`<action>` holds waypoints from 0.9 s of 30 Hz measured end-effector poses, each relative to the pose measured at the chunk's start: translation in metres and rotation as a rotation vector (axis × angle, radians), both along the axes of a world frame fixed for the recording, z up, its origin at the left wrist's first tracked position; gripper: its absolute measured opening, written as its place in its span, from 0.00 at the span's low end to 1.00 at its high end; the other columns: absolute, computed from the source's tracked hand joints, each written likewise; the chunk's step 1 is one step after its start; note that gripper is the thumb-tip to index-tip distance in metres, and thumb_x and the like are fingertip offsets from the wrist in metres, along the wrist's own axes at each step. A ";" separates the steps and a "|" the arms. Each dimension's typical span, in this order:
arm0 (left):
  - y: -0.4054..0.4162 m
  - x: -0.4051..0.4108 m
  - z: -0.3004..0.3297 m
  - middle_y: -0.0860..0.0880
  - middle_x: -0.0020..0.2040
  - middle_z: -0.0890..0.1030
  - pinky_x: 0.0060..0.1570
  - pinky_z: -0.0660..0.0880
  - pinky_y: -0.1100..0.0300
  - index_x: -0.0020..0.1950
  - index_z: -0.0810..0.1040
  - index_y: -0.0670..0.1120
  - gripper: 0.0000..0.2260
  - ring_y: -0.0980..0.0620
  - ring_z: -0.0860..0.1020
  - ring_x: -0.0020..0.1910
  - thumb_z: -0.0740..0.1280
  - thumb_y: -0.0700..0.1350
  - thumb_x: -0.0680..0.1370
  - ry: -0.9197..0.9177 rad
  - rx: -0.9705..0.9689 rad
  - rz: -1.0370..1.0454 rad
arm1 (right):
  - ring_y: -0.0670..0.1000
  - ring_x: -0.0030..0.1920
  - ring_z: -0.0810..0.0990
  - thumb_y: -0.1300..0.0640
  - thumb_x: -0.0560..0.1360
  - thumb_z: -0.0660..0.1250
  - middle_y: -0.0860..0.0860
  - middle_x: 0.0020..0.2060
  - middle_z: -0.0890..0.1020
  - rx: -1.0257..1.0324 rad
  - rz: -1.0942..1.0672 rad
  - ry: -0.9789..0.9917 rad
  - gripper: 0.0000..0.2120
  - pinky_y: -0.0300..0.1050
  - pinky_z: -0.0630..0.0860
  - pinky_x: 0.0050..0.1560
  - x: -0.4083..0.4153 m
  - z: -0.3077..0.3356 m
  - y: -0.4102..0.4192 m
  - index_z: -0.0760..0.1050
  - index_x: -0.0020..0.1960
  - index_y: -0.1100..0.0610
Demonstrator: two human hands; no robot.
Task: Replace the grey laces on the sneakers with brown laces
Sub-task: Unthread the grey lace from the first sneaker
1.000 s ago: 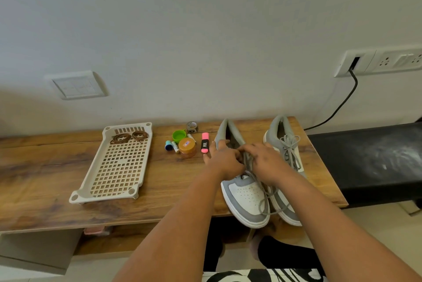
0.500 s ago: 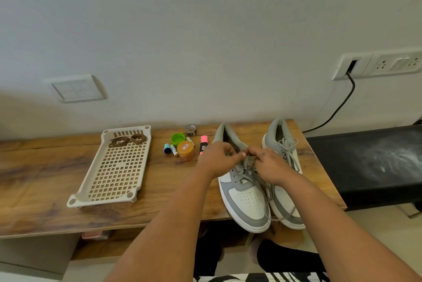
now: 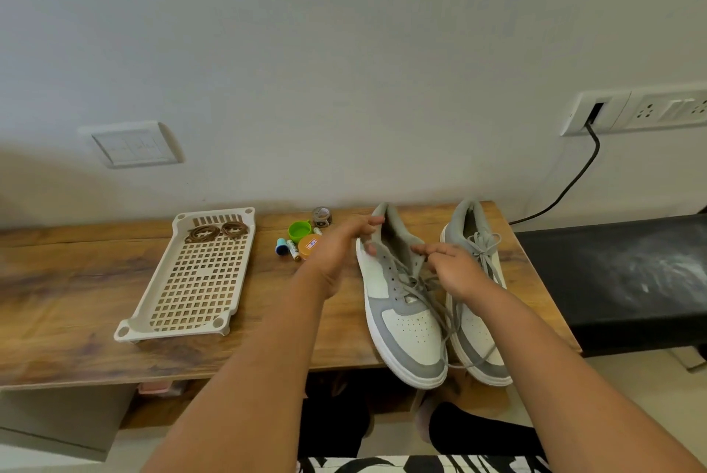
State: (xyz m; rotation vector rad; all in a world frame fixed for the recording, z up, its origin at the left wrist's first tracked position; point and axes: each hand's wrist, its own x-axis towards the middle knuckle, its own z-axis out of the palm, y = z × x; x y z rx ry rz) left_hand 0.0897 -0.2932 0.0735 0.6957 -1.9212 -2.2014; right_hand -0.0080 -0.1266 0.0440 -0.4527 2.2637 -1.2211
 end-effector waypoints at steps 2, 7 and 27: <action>-0.006 0.001 -0.011 0.51 0.38 0.80 0.43 0.72 0.59 0.34 0.78 0.44 0.15 0.56 0.75 0.36 0.70 0.52 0.77 -0.085 -0.435 0.056 | 0.54 0.57 0.77 0.62 0.79 0.55 0.54 0.58 0.81 0.002 0.004 -0.010 0.20 0.56 0.73 0.65 0.001 0.002 0.000 0.78 0.65 0.48; 0.004 -0.007 -0.022 0.53 0.69 0.69 0.68 0.63 0.46 0.53 0.81 0.59 0.15 0.48 0.61 0.70 0.71 0.65 0.71 -0.164 -1.233 -0.177 | 0.53 0.53 0.77 0.62 0.79 0.55 0.54 0.52 0.81 -0.004 0.011 -0.039 0.21 0.51 0.75 0.60 0.002 0.003 -0.004 0.76 0.67 0.52; 0.018 -0.013 -0.021 0.51 0.76 0.61 0.70 0.59 0.42 0.50 0.84 0.54 0.09 0.45 0.54 0.75 0.73 0.56 0.74 -0.294 -1.098 -0.428 | 0.54 0.58 0.75 0.66 0.77 0.57 0.51 0.59 0.77 -0.057 0.003 -0.141 0.22 0.43 0.72 0.52 0.006 0.013 0.001 0.76 0.67 0.52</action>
